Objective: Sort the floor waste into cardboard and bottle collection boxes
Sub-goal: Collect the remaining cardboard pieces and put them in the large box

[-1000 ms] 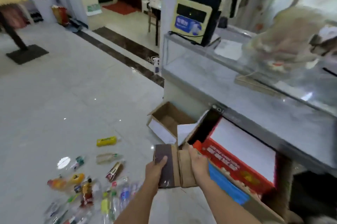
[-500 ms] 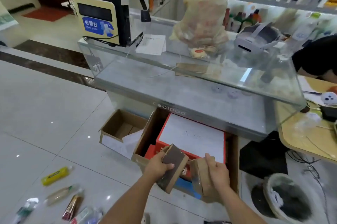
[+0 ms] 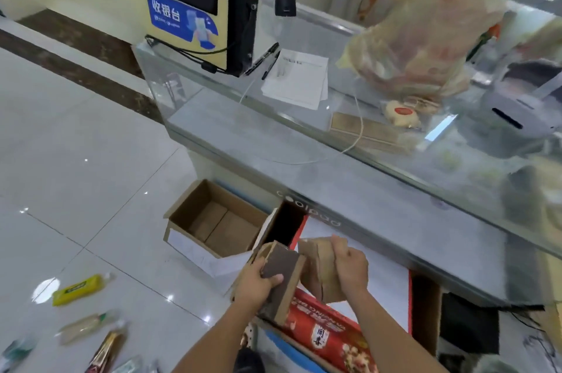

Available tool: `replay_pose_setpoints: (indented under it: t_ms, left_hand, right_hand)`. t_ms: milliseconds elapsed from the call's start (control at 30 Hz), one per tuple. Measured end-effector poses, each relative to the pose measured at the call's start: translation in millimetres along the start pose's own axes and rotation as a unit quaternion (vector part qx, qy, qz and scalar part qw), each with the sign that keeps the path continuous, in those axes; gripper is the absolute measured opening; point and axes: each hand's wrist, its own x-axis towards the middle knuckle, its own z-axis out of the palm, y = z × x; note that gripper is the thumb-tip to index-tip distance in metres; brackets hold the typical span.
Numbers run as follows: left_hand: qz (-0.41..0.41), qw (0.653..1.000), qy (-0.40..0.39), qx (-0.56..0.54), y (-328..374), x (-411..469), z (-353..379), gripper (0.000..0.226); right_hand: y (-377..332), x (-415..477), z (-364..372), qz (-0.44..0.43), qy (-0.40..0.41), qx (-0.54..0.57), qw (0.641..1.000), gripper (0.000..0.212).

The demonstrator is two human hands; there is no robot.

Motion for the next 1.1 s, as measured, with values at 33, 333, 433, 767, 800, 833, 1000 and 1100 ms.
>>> replay_pose_setpoints:
  t_ms: [33, 333, 433, 767, 800, 833, 1000, 1100]
  left_hand:
    - [-0.017, 1.000, -0.001, -0.018, 0, 13, -6, 0.025]
    - [-0.108, 0.989, -0.061, -0.080, 2, 75, -13, 0.031]
    - [-0.105, 0.990, -0.075, -0.053, 2, 80, -15, 0.029]
    - [-0.104, 0.986, -0.037, 0.124, -1, 70, 4, 0.016]
    - [-0.109, 0.987, -0.038, 0.113, 1, 72, 7, 0.018]
    - [-0.123, 0.987, -0.038, 0.093, 2, 74, 10, 0.017]
    - [-0.153, 0.983, -0.084, 0.060, -10, 82, 30, 0.028]
    - [-0.149, 0.985, -0.073, 0.039, -22, 81, 42, 0.028]
  right_hand:
    - [-7, 10, 9, 0.011, 0.001, 0.019, 1.000, 0.053]
    - [-40, 84, 65, 0.117, 0.057, 0.117, 0.985, 0.046]
    - [-46, 102, 70, 0.152, 0.073, 0.144, 0.975, 0.052]
    - [-76, 123, 98, 0.195, 0.057, 0.192, 0.960, 0.056]
    - [-76, 124, 102, 0.206, 0.056, 0.191, 0.958, 0.061]
    - [-77, 123, 104, 0.211, 0.058, 0.185, 0.958, 0.063]
    - [-49, 123, 105, 0.209, 0.061, 0.136, 0.967, 0.053]
    - [-22, 128, 98, 0.241, 0.076, 0.145, 0.957, 0.052]
